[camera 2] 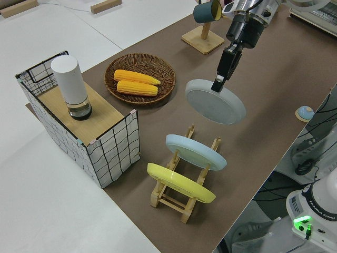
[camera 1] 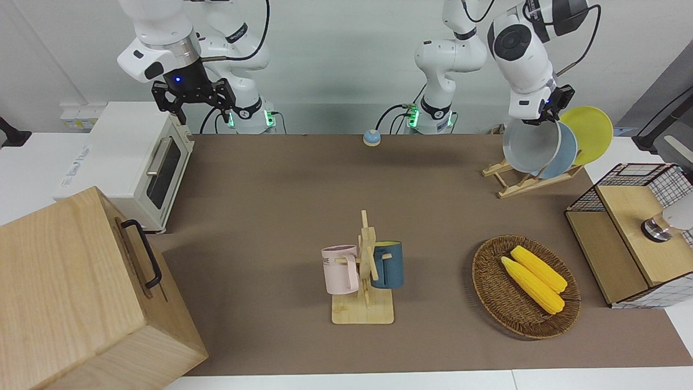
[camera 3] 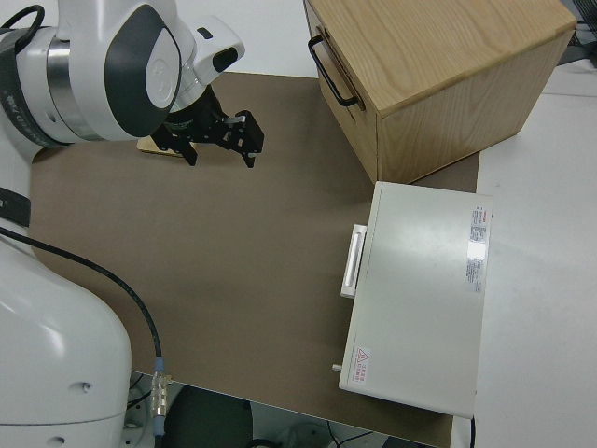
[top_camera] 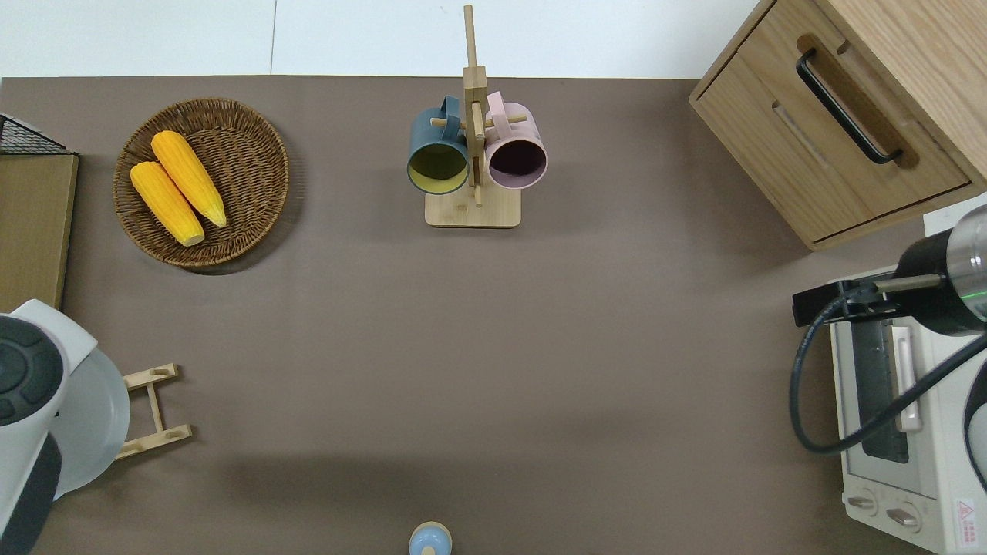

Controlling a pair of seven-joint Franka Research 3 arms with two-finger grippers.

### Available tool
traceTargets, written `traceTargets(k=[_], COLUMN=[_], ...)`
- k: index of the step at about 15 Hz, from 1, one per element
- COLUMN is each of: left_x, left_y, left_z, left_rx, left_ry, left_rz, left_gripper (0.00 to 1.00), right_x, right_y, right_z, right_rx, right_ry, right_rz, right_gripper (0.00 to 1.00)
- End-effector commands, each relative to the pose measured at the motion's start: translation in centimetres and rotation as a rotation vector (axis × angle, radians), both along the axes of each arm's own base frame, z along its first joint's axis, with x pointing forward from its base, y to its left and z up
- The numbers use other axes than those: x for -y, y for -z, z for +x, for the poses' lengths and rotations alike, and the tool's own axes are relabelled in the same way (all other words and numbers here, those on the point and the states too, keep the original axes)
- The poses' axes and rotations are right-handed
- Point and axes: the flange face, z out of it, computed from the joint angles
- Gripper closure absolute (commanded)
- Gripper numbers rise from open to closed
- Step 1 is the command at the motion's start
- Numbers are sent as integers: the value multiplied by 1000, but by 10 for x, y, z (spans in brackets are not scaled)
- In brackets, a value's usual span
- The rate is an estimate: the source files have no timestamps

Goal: Pick gray plate from table and place it on lower plate rack with left arm
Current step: 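Lower the gray plate into the rack's lower slot with the left gripper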

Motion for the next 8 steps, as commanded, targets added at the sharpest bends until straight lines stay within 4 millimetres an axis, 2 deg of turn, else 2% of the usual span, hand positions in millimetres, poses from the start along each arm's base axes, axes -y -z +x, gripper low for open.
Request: traceTargets(k=[1, 8], left_x=[6, 15], left_y=[19, 54], left_z=[-8, -17], left_rx=[30, 69], left_ry=[-18, -44], left_rz=[62, 119], left_gripper=[1000, 1000], right_x=[0, 0], right_y=[-3, -3], right_z=[-2, -2], right_rx=[-7, -7], right_ry=[2, 0], right_rz=[5, 5], right_gripper=[11, 13])
